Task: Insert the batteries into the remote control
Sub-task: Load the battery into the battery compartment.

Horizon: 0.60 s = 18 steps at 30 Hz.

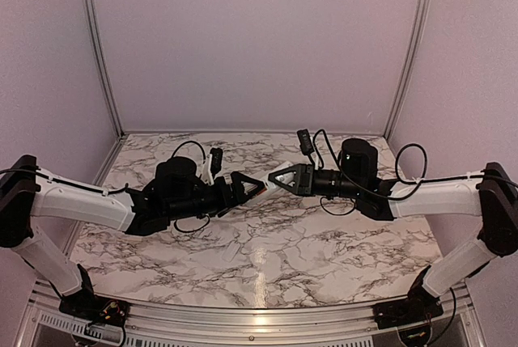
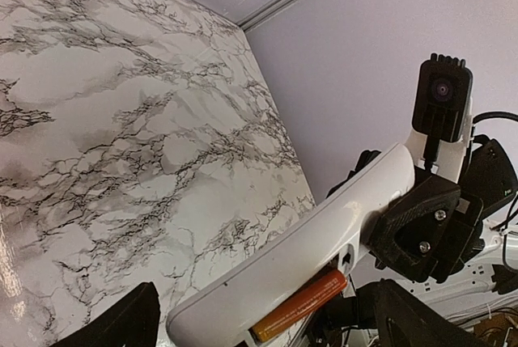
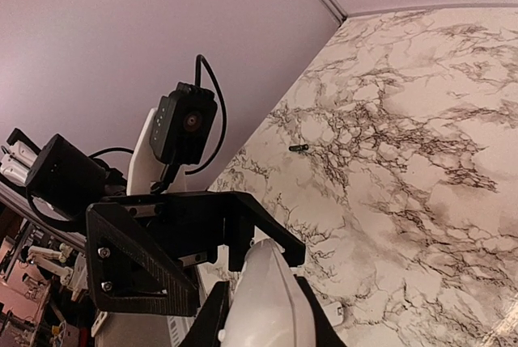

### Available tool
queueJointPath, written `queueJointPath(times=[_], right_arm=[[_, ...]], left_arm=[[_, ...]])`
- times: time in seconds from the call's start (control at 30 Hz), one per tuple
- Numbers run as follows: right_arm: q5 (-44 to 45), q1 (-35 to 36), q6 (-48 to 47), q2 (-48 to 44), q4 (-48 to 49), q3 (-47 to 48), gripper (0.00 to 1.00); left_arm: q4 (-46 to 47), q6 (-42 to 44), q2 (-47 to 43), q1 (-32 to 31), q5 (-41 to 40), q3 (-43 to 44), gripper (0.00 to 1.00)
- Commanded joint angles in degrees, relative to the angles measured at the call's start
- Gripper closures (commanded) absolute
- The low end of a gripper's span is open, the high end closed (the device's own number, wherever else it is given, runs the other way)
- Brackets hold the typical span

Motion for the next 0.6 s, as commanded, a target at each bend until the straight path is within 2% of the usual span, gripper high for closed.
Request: queueJointPath(times=[0.0,0.33,0.47,0.57], right_arm=[[0.28,0.23,-0.16,0.69,0.66,0.70,1.00],[1.14,0.55,-1.40,1.36,-1.82,1.87,1.00],[1.44,0.81,-1.79,1.65,-2.47,2.34,1.00],[1.47,0.87,-1.96,1.74,-2.80,2.53,1.00]], left_arm=[[2.48,0.25,0.85,-0.46,0.09,1.72,0.05],[0.92,0.63,2.02,-0.81,-0.58,3.43,0.11],[0.57,0.69,2.87,-0.82,-0.50,4.37,0.18],[-0.15,0.73,3.62,-0.90,-0.20,4.95,0.19]])
